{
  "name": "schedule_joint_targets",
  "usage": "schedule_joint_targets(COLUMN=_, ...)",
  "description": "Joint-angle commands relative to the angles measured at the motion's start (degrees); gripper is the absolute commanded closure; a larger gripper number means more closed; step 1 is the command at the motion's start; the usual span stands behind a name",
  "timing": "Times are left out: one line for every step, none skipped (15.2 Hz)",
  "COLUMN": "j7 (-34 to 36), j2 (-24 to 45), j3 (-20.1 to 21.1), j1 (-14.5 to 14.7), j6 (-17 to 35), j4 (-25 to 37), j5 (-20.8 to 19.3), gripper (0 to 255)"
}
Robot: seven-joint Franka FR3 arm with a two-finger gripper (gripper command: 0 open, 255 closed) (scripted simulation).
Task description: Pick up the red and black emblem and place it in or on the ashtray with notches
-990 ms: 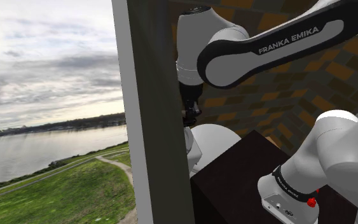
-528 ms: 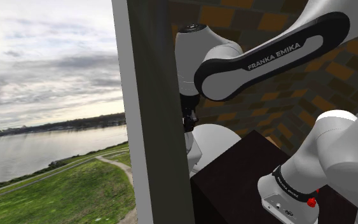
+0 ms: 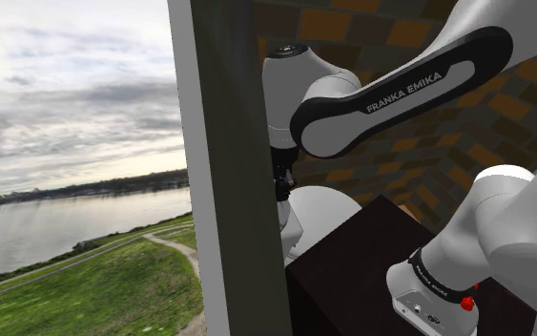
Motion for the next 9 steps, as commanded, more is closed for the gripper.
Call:
schedule_joint_targets(j7=0.0, j2=0.2, j3=0.0, j1=0.0, j6=0.2, j4=-0.1, j5=0.0, gripper=255)
schedule_joint_targets(j7=0.0, j2=0.2, j3=0.0, j1=0.0, j6=0.1, j4=0.0, j5=0.0, gripper=0)
schedule_joint_targets(j7=0.0, j2=0.2, j3=0.1, j1=0.0, j6=0.2, j4=-0.1, j5=0.0, gripper=0)
schedule_joint_targets(j7=0.1, j2=0.2, j3=0.1, j1=0.1, j6=0.2, j4=-0.1, j5=0.0, gripper=0)
schedule_joint_targets(j7=0.1, j2=0.2, j3=0.1, j1=0.1, j6=0.2, j4=-0.1, j5=0.0, gripper=0)
schedule_joint_targets(j7=0.1, j2=0.2, j3=0.1, j1=0.1, j6=0.2, j4=-0.1, j5=0.0, gripper=0)
schedule_joint_targets(j7=0.0, j2=0.2, j3=0.0, j1=0.0, j6=0.2, j4=-0.1, j5=0.0, gripper=0)
schedule_joint_targets(j7=-0.2, j2=-0.9, j3=0.1, j1=0.1, j6=-1.9, j4=1.0, j5=0.4, gripper=0)
schedule_joint_targets(j7=-0.4, j2=-1.9, j3=0.1, j1=0.2, j6=-4.0, j4=2.1, j5=0.6, gripper=0)
